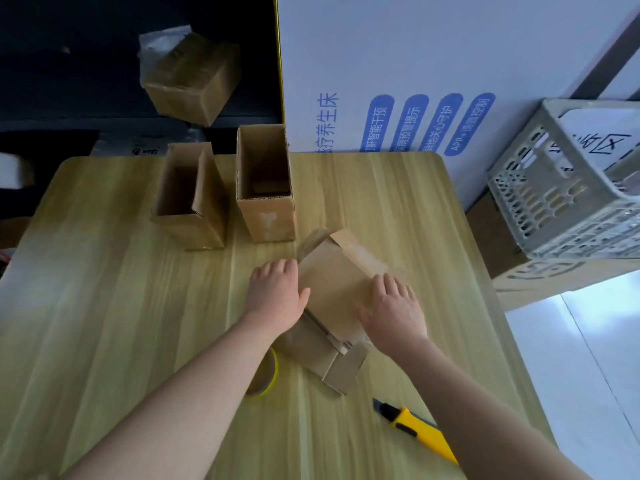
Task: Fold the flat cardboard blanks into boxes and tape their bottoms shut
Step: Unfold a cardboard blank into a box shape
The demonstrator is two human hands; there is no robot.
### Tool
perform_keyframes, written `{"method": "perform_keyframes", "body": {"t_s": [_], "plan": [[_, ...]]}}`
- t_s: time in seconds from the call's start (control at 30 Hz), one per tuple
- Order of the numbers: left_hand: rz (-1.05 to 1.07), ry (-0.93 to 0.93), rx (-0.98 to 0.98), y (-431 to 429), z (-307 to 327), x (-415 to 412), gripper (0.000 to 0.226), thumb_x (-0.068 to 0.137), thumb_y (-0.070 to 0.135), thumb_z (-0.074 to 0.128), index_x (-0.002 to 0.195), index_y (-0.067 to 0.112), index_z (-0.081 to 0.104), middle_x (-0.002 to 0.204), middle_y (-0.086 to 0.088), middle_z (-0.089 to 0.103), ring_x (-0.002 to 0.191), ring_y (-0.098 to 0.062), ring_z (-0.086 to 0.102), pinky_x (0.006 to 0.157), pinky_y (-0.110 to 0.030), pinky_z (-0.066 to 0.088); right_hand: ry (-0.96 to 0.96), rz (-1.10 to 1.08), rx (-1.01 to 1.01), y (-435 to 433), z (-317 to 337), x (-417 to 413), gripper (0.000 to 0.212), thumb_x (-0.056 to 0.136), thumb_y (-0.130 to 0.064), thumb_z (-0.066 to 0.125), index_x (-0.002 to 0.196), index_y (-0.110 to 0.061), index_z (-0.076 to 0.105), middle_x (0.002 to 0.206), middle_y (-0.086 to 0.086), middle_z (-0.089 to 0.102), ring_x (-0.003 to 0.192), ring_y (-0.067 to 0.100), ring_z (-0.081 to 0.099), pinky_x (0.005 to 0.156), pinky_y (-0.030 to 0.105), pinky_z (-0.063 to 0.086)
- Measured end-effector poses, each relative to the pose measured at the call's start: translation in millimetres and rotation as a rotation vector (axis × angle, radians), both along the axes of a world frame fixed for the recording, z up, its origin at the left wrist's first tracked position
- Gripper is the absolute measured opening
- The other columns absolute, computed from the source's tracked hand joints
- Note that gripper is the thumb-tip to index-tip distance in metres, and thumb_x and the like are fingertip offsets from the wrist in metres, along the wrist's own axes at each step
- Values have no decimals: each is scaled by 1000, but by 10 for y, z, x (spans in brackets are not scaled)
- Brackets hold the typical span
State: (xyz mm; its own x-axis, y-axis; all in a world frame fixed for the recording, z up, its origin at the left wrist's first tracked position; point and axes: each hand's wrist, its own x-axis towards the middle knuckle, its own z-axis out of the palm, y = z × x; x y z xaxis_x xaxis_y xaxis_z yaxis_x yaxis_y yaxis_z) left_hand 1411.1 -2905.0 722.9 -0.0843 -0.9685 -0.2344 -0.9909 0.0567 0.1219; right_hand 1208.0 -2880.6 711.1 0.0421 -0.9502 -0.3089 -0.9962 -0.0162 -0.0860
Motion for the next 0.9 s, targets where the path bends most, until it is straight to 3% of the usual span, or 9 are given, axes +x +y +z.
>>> {"method": "perform_keyframes", "body": {"t_s": [0.2,0.3,0.4,0.6,0.73,0.8,0.9], "plan": [[0,-59,166,-83,-170,-157,77,95,56,41,152,14,13,150,-16,36,133,-33,40,108,-44,35,9,-83,-41,280,-231,-95,74,94,-61,35,151,-19,13,147,20,27,131,34,38,107,40,36],[24,-13,200,-38,-172,-237,78,95,53,45,153,13,13,148,-16,37,132,-32,41,104,-42,39,-127,-162,28,330,-216,-89,73,95,-56,40,152,-24,6,138,17,38,115,32,51,89,37,45],[93,94,160,74,-106,-322,78,95,50,48,153,13,13,148,-17,37,133,-33,39,104,-42,39,-278,-231,-21,388,-165,-105,73,94,-48,49,151,-23,11,130,13,45,108,29,55,83,36,47],[346,345,3,457,156,-377,63,93,53,48,135,7,39,133,-13,49,118,-33,50,95,-44,46,-474,-238,-95,665,120,-335,74,94,-44,56,152,-25,15,135,7,43,102,22,56,78,30,47],[401,447,-4,846,397,-455,57,98,49,38,131,3,38,131,-16,52,117,-36,51,92,-40,43,-627,-235,-188,919,293,-552,63,96,-24,53,151,-21,22,122,4,54,94,19,56,77,31,46],[431,471,35,1035,443,-466,56,99,49,34,129,1,39,132,-19,51,120,-36,48,93,-38,38,-627,-263,-223,1001,363,-718,60,94,-12,46,150,-22,27,117,4,56,96,24,58,75,32,44],[499,553,128,1244,442,-482,57,98,54,32,118,3,46,129,-18,53,118,-34,49,92,-38,36,-499,-227,-249,1101,462,-955,60,94,-18,55,148,-25,32,117,4,46,97,22,54,75,28,41]]}}
